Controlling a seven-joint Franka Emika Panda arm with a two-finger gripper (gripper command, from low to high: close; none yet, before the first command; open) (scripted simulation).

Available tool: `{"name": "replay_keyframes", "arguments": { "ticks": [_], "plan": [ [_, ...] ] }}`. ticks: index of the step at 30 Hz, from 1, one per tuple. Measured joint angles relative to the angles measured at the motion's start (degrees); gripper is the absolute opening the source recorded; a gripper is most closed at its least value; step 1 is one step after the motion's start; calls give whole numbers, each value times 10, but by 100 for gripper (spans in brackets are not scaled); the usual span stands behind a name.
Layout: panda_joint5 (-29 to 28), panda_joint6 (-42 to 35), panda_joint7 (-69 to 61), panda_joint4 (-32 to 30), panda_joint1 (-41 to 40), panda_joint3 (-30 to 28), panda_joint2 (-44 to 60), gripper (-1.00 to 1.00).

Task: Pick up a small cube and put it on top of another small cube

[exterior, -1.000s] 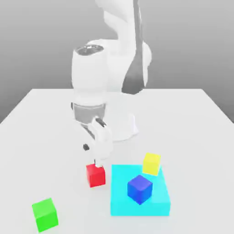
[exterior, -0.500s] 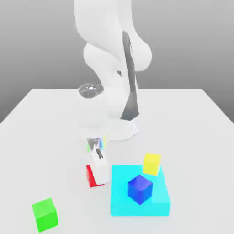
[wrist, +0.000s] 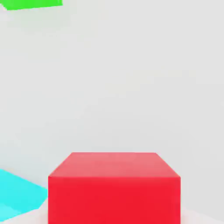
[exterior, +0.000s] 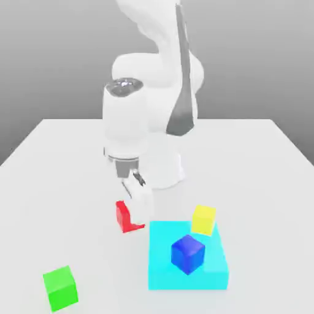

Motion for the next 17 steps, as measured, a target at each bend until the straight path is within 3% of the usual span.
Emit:
{"name": "replay_keyframes", "arguments": {
  "ticks": [8,13,14,17],
  "plan": [
    [13,-143,-183,126,87,38,-16,-100],
    [-3,-83,-199,136,100,43,55,-100],
    [-7,-63,-196,134,103,41,72,100],
    [-7,-63,-196,134,103,41,72,100]
  ]
}}
